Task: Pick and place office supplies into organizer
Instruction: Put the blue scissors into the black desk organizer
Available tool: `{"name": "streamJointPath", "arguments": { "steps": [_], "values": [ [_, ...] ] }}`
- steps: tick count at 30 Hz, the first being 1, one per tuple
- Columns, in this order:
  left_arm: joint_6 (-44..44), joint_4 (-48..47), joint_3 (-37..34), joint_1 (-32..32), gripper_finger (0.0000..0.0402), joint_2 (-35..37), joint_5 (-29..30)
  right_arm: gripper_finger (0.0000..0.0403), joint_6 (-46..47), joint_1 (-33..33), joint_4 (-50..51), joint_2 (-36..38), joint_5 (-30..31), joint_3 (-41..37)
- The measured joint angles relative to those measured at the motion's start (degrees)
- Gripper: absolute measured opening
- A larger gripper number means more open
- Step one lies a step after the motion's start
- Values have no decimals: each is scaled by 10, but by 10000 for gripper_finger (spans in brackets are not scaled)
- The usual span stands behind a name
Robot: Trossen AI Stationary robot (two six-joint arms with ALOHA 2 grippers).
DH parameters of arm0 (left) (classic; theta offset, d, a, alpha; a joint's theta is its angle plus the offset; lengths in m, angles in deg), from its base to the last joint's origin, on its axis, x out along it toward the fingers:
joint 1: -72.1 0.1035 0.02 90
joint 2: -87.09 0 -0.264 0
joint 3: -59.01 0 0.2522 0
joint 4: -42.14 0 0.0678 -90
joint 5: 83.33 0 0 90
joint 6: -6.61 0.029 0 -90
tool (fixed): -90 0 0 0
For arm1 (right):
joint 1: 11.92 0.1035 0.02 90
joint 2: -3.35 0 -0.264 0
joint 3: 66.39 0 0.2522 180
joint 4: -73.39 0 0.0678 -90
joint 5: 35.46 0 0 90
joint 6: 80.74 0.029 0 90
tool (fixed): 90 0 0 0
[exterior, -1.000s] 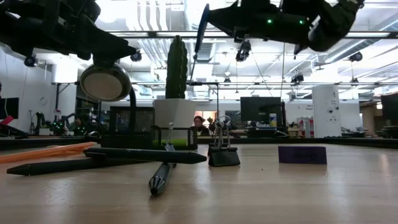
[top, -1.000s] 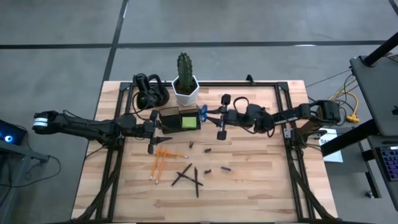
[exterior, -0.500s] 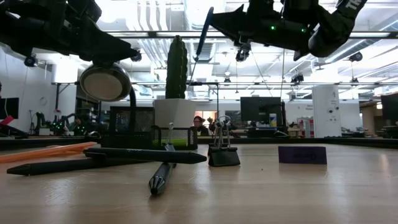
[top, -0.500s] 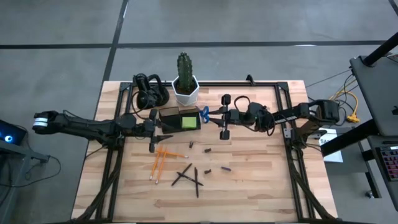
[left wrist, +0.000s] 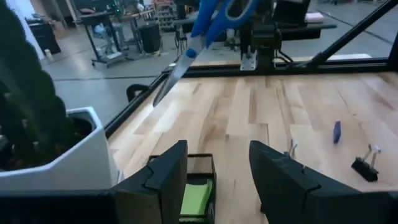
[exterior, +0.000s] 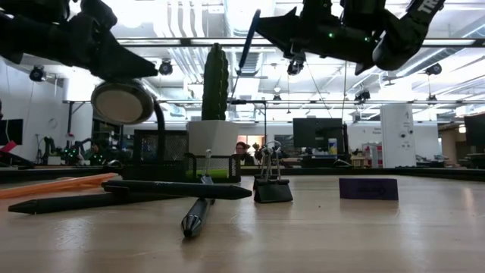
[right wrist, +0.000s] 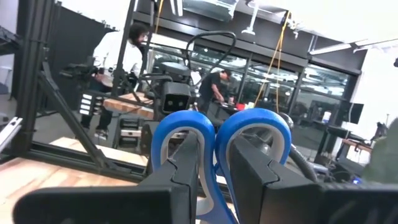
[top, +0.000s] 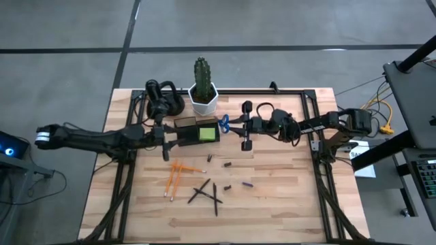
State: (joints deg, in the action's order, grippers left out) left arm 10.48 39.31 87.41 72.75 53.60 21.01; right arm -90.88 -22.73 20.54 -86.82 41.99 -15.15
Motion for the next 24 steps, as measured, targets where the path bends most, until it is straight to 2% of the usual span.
{"name": "streamJointPath", "arguments": {
  "steps": [5, 10, 18, 21, 24],
  "values": [
    [-1, -14, -10, 0, 157, 37, 5, 54, 4, -3, 0, 0, 0, 0],
    [2, -14, -32, 0, 157, 80, 48, 54, 6, -4, 2, 0, 0, 2],
    [27, -13, -70, 0, 157, 170, 48, 54, 6, -4, 3, 0, -1, 8],
    [26, -10, -78, 0, 157, 194, 40, 54, 6, -4, 3, 0, -1, 8],
    [25, -13, -83, 0, 157, 209, -8, 54, 5, -4, 3, 0, 1, 8]
  ]
}}
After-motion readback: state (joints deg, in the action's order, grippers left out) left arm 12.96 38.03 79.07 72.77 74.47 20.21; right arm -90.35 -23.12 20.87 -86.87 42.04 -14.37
